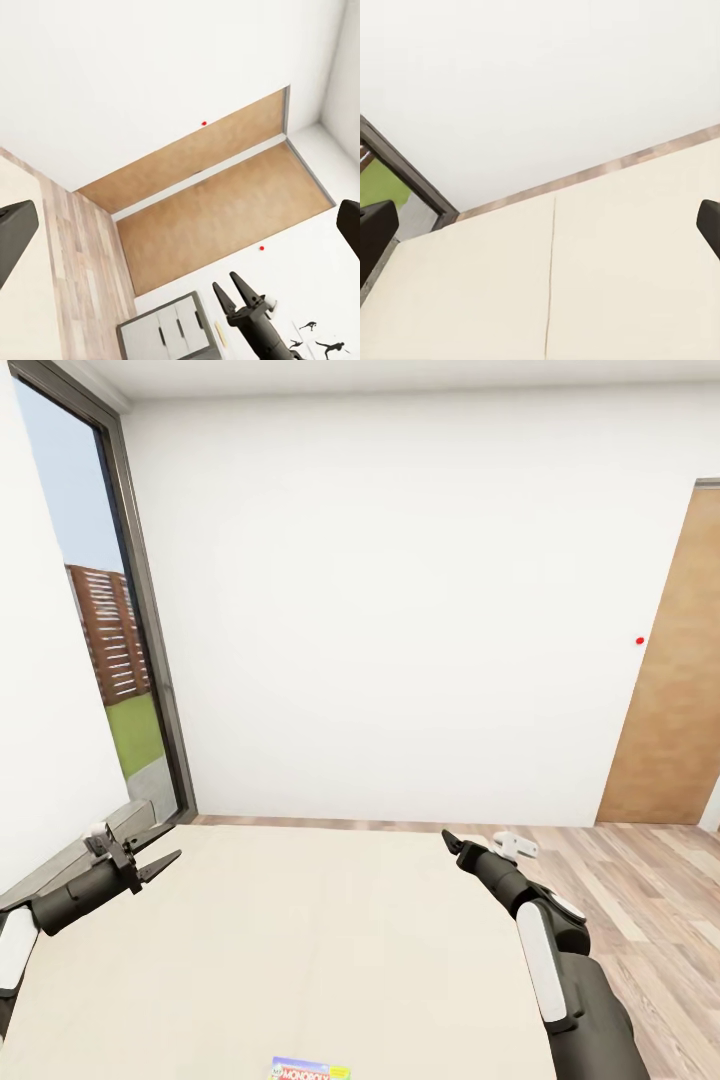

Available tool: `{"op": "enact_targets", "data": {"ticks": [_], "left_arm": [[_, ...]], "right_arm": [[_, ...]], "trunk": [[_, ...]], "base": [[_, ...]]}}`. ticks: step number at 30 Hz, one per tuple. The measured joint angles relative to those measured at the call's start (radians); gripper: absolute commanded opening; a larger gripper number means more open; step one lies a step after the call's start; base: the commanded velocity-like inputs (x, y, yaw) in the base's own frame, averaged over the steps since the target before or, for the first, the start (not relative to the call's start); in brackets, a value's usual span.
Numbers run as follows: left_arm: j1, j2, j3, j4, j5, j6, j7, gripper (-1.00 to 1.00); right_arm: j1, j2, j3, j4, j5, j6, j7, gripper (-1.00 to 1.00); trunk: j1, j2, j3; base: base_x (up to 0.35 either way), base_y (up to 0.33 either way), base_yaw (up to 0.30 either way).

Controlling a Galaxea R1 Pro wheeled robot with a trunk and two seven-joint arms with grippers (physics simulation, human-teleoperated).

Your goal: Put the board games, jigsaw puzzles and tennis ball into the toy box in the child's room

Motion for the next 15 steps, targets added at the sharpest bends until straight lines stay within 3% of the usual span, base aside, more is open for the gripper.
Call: {"op": "enact_targets", "data": {"ticks": [15], "left_arm": [[-0.001, -0.005, -0.02, 0.0, -0.015, 0.001, 0.04, 1.0]], "right_arm": [[0.0, 0.001, 0.002, -0.004, -0.004, -0.003, -0.004, 1.0]], "trunk": [[0.0, 0.0, 0.0]], "base": [[0.0, 0.0, 0.0]]}}
